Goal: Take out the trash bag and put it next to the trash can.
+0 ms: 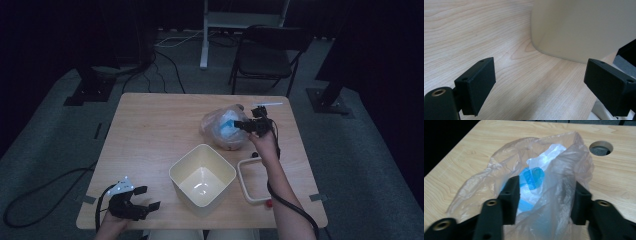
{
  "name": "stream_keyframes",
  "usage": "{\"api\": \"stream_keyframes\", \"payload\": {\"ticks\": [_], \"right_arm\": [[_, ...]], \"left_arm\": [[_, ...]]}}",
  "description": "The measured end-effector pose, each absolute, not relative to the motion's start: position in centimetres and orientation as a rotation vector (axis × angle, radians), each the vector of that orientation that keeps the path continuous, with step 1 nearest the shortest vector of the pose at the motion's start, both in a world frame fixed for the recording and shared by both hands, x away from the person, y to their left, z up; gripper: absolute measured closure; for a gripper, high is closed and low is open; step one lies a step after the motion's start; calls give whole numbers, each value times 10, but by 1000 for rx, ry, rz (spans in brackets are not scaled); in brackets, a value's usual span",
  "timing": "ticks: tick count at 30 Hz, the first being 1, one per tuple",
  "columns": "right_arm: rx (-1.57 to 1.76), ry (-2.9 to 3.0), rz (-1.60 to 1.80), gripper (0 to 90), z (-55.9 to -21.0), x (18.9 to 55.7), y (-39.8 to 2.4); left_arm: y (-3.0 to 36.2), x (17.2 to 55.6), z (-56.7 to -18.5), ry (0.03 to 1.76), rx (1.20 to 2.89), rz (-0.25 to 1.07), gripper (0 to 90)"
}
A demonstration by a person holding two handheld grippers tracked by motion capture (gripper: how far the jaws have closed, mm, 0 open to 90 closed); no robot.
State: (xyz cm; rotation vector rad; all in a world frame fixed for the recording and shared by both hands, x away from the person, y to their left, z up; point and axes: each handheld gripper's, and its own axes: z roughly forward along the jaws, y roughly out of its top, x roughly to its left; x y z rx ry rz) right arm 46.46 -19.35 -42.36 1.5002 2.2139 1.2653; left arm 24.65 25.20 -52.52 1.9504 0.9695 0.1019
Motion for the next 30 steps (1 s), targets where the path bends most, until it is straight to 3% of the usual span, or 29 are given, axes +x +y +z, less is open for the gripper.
{"api": "stream_keyframes", "payload": {"ticks": [4,5,6,17,25,30], "right_arm": [[1479,2232,1248,362,-418,457,-197],[1479,2235,1243,351,-418,456,-198],[1479,2235,1243,351,-418,456,-198],[1459,2287,1255,135,-424,432,-214],[1413,2233,1307,141,-427,412,-222],[1395,2166,1352,142,-424,399,-231]], "left_arm": [[249,245,-527,972,1987,131,109],[248,246,-527,969,2001,128,84],[248,246,-527,969,2001,128,1],[248,245,-531,1004,2009,145,3],[248,243,-530,995,2012,209,4],[250,244,-534,1015,2017,161,4]]}}
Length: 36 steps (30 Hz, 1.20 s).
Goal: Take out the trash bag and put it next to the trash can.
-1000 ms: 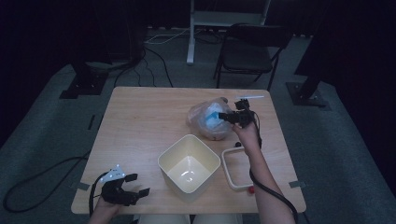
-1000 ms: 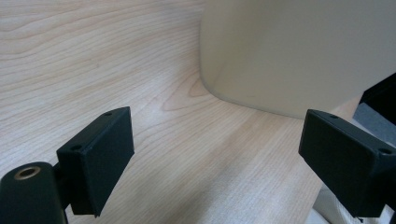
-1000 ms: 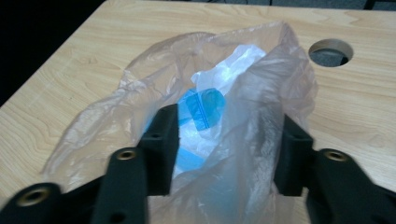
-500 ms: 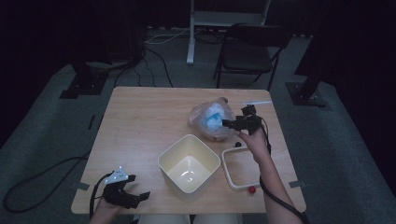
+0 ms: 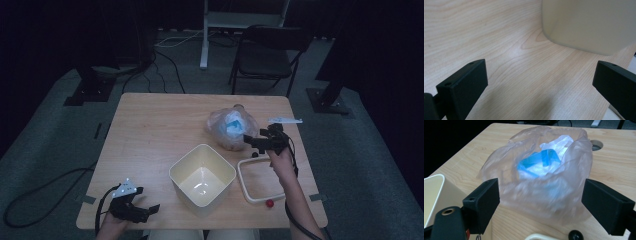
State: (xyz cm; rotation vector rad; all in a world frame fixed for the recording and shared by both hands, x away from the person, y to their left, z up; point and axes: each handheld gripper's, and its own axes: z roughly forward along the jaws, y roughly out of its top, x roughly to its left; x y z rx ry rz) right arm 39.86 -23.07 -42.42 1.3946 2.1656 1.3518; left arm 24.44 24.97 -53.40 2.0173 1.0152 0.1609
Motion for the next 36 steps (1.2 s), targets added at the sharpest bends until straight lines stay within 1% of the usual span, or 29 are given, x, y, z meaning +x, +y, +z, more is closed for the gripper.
{"api": "stream_keyframes", "payload": {"ticks": [7,17,27,36], "right_arm": [[1402,2135,1322,152,-429,384,-245],[1418,2159,1253,152,-448,365,-258],[1420,2200,1254,151,-468,347,-265],[1538,2141,1254,132,-483,331,-284]], "left_arm": [[249,245,-536,1020,2029,151,4],[253,245,-538,1045,2025,152,4],[256,245,-537,1051,2020,158,4],[255,244,-538,1039,2028,149,4]]}}
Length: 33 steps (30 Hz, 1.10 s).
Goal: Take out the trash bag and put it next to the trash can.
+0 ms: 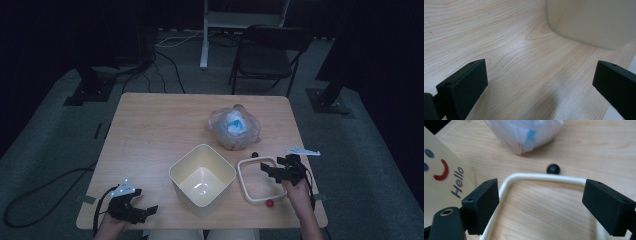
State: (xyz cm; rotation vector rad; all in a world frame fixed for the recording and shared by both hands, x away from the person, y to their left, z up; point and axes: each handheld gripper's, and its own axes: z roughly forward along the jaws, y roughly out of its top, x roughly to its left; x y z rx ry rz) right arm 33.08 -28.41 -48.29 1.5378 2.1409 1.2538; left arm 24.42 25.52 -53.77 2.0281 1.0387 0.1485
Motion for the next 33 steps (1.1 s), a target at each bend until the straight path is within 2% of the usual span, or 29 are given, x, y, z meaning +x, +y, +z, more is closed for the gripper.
{"api": "stream_keyframes", "payload": {"ticks": [2,11,13,18,21,26,31,33], "right_arm": [[1550,2164,1265,157,-487,328,-288],[1528,2217,1101,158,-506,317,-296],[1562,2177,1082,193,-508,316,-302],[1632,2132,1100,133,-516,316,-312],[1642,2136,1039,149,-520,316,-311],[1628,2110,953,313,-523,314,-309],[1632,2090,851,435,-527,313,-306],[1635,2091,827,458,-529,313,-306]], "left_arm": [[255,244,-538,1038,2033,149,4],[255,244,-538,1038,2034,146,4],[255,244,-539,1038,2036,148,4],[254,244,-539,1041,2044,149,4],[254,244,-539,1041,2041,147,4],[254,244,-539,1042,2042,148,4],[254,244,-539,1041,2047,146,4],[254,244,-540,1040,2050,148,4]]}}
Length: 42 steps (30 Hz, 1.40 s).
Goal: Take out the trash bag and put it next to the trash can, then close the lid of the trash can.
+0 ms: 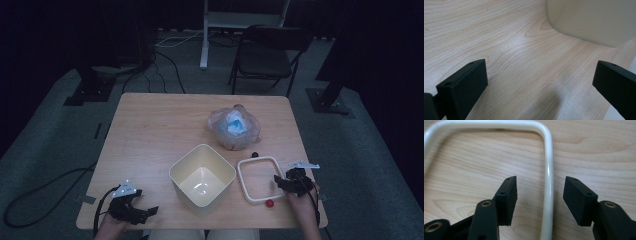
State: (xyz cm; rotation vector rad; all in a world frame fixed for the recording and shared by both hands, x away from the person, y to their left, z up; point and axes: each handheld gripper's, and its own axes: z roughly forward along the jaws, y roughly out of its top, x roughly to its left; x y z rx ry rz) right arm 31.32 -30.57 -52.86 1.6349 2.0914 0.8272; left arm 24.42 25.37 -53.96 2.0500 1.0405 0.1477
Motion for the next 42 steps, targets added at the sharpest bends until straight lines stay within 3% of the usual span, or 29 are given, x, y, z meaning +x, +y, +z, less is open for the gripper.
{"api": "stream_keyframes", "payload": {"ticks": [7,12,15,31,42], "right_arm": [[1587,2113,736,585,-531,311,-301],[1571,2130,747,770,-530,311,-298],[1569,2129,737,806,-530,312,-296],[1584,2143,794,813,-527,310,-298],[1574,2076,891,814,-496,299,-309]], "left_arm": [[254,244,-540,1042,2056,150,4],[252,243,-540,1032,2061,148,4],[252,242,-540,1025,2058,152,4],[252,243,-542,1029,2060,140,4],[249,243,-542,1025,2076,151,4]]}}
